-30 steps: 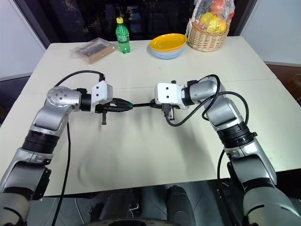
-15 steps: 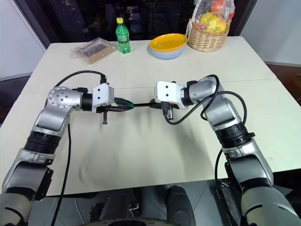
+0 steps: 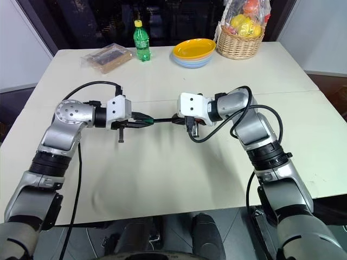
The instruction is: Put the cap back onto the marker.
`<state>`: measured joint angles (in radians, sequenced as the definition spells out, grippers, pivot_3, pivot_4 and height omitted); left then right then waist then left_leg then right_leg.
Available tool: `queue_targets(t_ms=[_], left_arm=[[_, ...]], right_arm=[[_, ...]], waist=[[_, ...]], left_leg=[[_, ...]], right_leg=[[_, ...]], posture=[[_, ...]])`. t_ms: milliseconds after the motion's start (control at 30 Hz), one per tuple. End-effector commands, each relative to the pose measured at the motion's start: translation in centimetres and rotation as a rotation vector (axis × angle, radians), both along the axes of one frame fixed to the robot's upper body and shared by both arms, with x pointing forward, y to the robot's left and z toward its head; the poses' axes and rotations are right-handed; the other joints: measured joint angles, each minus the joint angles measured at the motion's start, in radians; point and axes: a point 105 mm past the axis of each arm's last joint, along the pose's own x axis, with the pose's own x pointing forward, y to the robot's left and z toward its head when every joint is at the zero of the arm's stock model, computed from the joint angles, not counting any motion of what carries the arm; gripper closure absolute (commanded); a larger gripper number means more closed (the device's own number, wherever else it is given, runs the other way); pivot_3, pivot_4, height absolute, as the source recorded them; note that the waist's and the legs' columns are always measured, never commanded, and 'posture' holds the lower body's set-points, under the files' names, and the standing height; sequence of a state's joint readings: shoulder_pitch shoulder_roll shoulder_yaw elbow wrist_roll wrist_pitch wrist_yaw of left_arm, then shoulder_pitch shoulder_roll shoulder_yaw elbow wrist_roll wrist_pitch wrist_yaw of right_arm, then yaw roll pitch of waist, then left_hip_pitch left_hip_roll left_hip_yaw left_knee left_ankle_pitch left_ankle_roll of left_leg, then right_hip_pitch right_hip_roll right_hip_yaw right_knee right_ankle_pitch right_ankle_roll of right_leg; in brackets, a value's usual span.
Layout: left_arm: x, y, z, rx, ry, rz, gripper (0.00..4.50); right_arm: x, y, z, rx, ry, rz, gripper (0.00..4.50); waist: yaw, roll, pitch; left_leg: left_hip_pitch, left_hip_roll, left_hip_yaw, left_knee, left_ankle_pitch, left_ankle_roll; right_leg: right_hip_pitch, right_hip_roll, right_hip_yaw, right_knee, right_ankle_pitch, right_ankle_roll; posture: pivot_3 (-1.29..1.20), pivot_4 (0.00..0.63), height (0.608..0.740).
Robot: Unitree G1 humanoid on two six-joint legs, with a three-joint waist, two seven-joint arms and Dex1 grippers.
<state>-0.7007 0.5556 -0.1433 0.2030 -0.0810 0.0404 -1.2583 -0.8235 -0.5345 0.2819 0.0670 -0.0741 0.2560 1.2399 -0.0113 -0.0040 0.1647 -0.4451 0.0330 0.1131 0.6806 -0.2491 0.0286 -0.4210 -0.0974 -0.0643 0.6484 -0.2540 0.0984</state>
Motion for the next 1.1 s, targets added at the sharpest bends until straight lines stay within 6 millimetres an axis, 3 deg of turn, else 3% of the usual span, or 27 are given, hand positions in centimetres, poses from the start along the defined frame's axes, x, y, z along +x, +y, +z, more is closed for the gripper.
queue_targets(t_ms=[33, 167, 300, 467, 500, 900, 1000, 1100], left_arm=[[-1.0, -3.3, 2.0, -0.088, -0.049, -0.112, 4.5], [-1.0, -2.8, 1.8, -0.083, -0.041, -0.088, 4.5], [-1.1, -2.2, 1.6, -0.08, -0.036, -0.064, 2.8], [-1.2, -1.4, 1.6, -0.089, -0.035, -0.019, 0.25], [-1.3, -1.3, 1.7, -0.093, -0.033, -0.015, 0.07], [-3.1, 3.8, 2.7, -0.153, -0.021, 0.239, 0.07], [-3.4, 4.4, 2.7, -0.173, -0.013, 0.287, 0.07], [-3.4, 5.0, 2.8, -0.2, -0.01, 0.347, 0.07]], right_arm=[[-2.4, 4.3, 2.3, 0.085, -0.089, 0.198, 4.48], [-1.8, 3.5, 2.1, 0.068, -0.098, 0.172, 4.48], [-1.2, 2.6, 1.8, 0.046, -0.106, 0.15, 4.5], [-0.8, 2.0, 1.8, 0.037, -0.11, 0.138, 4.5], [-0.7, 1.9, 1.8, 0.034, -0.111, 0.136, 4.5], [0.1, -3.3, 1.2, 0.004, -0.082, -0.01, 4.5], [0.1, -4.7, 1.1, 0.016, -0.06, -0.078, 4.5], [0.5, -7.3, 1.0, 0.073, -0.019, -0.263, 4.5]], waist=[[0.0, 0.0, 0.0], [0.0, 0.0, 0.0], [0.0, 0.0, 0.0], [-0.001, 0.0, 0.0], [-0.001, 0.0, 0.0], [0.0, 0.0, 0.0], [0.001, 0.0, 0.0], [0.0, 0.0, 0.0]], left_leg=[[0.0, 0.0, 0.0, 0.0, 0.0, 0.0], [0.0, 0.0, 0.0, 0.0, 0.0, 0.0], [0.0, 0.0, 0.0, 0.0, 0.0, 0.0], [0.0, 0.0, 0.0, 0.0, 0.001, -0.001], [0.0, 0.0, 0.0, 0.0, 0.001, -0.001], [0.0, 0.0, -0.001, 0.0, 0.0, 0.0], [0.0, 0.0, -0.001, 0.0, 0.0, 0.0], [0.0, 0.0, -0.001, 0.0, 0.0, 0.0]], right_leg=[[0.0, 0.0, 0.0, 0.0, 0.0, 0.0], [0.0, 0.0, 0.0, 0.0, 0.0, 0.0], [0.0, 0.0, 0.0, 0.0, 0.0, 0.0], [0.0, 0.0, 0.0, 0.001, 0.0, 0.0], [0.0, 0.0, 0.0, 0.001, 0.0, 0.0], [0.0, 0.0, 0.0, 0.0, 0.0, 0.0], [0.0, 0.0, 0.0, 0.0, 0.0, 0.0], [0.0, 0.0, 0.0, 0.0, 0.0, 0.0]], posture=[[0.0, 0.15, 0.74], [0.0, 0.15, 0.74], [0.0, 0.15, 0.74], [0.0, 0.15, 0.74], [0.0, 0.15, 0.74], [0.0, 0.15, 0.74], [0.0, 0.15, 0.74], [0.0, 0.15, 0.74]])
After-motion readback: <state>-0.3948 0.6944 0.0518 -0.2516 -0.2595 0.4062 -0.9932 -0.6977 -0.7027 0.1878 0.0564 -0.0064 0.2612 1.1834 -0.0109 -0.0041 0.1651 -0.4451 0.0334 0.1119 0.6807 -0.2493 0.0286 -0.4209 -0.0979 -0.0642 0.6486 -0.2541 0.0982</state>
